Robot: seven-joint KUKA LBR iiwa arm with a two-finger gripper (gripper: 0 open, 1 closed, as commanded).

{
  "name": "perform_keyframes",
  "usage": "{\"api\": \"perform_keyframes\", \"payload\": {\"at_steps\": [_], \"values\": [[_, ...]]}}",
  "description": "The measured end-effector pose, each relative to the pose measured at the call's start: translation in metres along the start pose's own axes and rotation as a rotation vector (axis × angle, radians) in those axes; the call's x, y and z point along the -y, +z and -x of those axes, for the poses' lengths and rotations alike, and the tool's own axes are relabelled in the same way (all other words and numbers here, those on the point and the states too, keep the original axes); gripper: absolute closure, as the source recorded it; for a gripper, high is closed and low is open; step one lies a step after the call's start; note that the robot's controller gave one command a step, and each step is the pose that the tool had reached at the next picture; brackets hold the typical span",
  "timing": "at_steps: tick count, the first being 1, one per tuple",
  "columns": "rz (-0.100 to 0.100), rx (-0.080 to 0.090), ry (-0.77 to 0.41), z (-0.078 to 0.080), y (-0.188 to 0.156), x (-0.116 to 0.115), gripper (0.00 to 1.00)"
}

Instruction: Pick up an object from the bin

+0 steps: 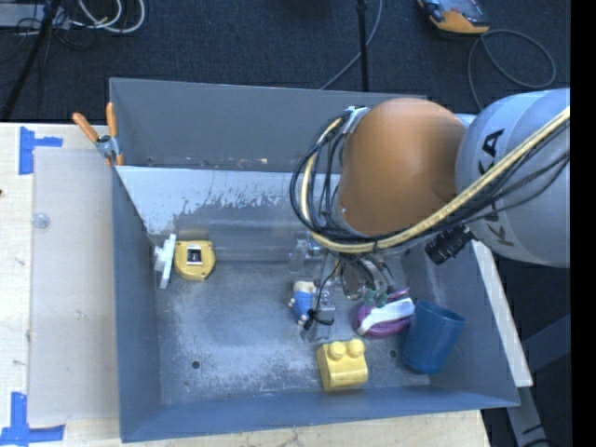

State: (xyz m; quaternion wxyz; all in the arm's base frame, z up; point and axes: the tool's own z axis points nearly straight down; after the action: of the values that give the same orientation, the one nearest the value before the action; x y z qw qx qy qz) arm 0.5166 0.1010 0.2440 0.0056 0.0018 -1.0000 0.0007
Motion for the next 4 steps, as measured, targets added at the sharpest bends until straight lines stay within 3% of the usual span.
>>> {"api": "perform_keyframes", "payload": {"at_steps": [2,3,4], "values": [[0.003,0.015,0.074,-0.002,0.007,0.006,0.00],[0.003,0.010,0.138,-0.004,0.018,0.011,0.00],[0.000,-0.003,0.273,-0.007,-0.003,0.025,0.00]]}}
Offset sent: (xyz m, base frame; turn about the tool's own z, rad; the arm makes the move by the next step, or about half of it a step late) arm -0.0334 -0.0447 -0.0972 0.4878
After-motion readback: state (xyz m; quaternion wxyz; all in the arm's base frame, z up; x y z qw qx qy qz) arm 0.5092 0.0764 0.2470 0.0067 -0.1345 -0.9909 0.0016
